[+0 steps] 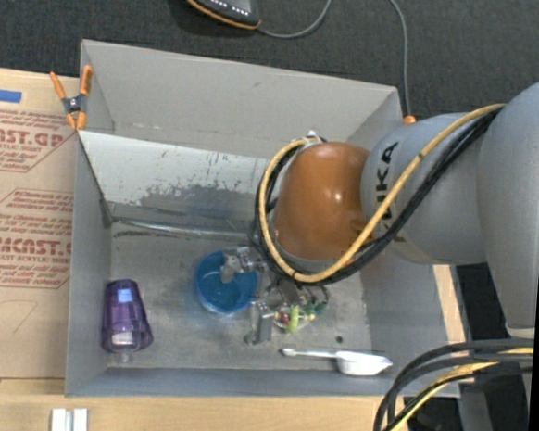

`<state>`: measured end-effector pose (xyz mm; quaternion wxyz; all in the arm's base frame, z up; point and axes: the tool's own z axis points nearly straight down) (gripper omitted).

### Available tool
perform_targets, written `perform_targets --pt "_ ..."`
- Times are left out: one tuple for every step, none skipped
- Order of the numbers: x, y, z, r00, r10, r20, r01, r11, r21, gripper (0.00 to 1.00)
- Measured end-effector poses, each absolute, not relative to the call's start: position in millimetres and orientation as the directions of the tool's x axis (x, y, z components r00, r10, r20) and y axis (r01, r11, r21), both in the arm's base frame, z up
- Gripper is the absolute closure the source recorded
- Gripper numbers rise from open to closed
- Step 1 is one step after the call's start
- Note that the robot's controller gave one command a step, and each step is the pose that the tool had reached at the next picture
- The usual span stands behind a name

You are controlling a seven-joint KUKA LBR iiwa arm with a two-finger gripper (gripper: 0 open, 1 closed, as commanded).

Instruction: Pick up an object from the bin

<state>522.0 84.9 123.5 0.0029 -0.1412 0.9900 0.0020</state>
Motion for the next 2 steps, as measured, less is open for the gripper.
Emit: perform_targets --pt "522.0 84.8 123.5 -0.960 -0.279 -0.006 -0.279 0.960 0.003 1.00" --pt "522.0 84.8 123.5 -0.960 -0.280 -0.006 -0.280 0.960 0.003 0.00"
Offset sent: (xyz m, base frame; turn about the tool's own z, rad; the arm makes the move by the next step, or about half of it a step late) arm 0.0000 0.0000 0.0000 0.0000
